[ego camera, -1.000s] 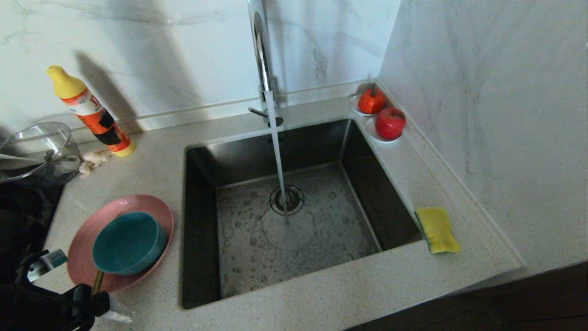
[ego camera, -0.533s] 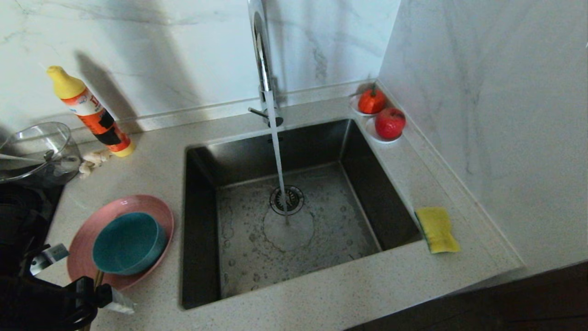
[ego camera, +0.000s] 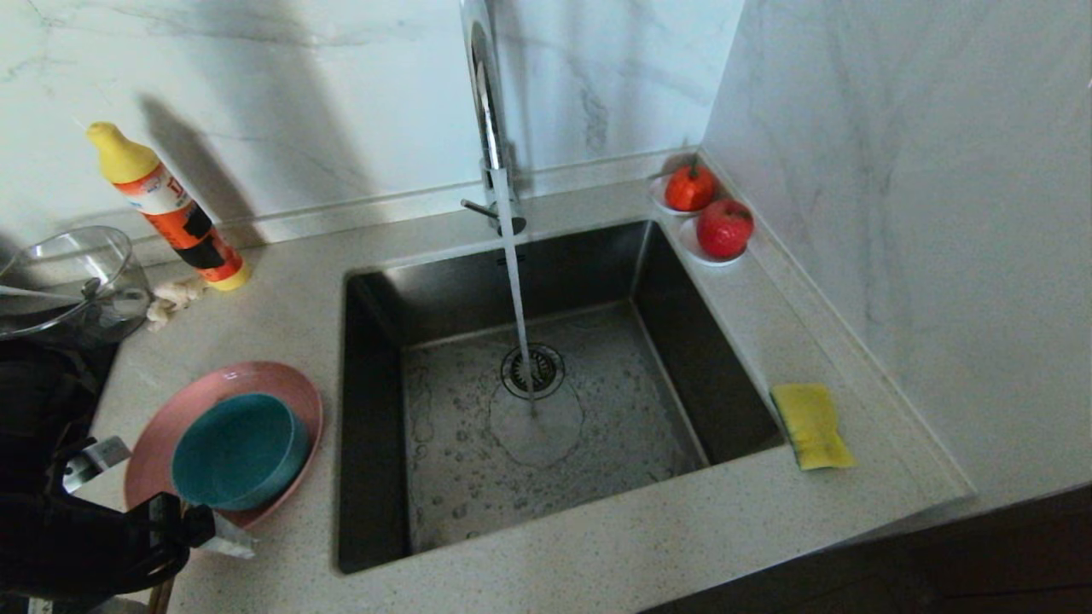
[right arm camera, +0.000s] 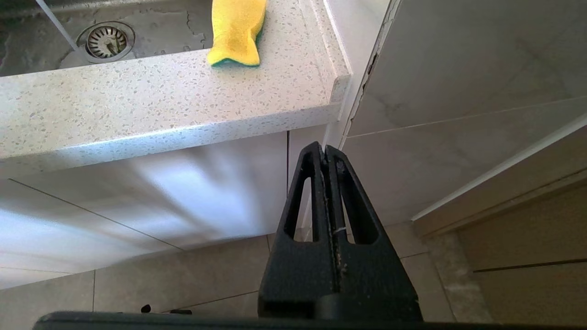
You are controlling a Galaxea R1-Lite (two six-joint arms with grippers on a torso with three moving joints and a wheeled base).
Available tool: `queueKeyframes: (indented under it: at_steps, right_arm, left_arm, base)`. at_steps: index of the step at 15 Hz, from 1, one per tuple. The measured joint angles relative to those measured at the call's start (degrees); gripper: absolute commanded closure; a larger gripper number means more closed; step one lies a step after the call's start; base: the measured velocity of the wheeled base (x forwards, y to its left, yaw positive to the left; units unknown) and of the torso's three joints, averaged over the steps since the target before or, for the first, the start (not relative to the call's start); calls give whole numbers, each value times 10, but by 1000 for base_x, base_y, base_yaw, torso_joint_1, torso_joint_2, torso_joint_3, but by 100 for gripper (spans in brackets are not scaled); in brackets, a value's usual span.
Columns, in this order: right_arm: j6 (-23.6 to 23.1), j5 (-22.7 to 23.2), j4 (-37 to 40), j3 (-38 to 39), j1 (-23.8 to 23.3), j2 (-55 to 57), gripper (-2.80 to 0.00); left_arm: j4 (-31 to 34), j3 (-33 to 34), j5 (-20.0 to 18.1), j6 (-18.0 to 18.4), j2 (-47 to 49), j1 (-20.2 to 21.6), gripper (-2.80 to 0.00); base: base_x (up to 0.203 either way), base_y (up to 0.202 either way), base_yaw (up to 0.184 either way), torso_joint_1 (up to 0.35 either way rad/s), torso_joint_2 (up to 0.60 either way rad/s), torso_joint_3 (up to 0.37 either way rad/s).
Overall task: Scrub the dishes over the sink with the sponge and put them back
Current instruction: Rinse the chopsticks
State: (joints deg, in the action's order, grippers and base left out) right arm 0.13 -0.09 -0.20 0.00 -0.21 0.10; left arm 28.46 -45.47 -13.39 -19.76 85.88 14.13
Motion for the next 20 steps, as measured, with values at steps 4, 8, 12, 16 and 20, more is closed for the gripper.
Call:
queueKeyframes:
  at_steps: [4, 8, 12, 16, 20]
  right_arm:
    - [0, 0, 0, 0, 0, 0, 0]
    - [0, 0, 0, 0, 0, 0, 0]
    - [0, 0, 0, 0, 0, 0, 0]
    - [0, 0, 0, 0, 0, 0, 0]
    - [0, 0, 0, 0, 0, 0, 0]
  left_arm:
    - [-4, -4, 0, 0, 6, 0, -280]
    - [-4, -6, 0, -1, 9, 0, -280]
    - [-4, -11, 0, -1, 14, 0, -280]
    - [-4, -19, 0, -1, 20, -1, -280]
    - [-5, -24, -2, 0, 24, -3, 0]
  base:
    - [0, 0, 0, 0, 0, 0]
    - [0, 0, 0, 0, 0, 0]
    - [0, 0, 0, 0, 0, 0]
    - [0, 0, 0, 0, 0, 0]
    - [0, 0, 0, 0, 0, 0]
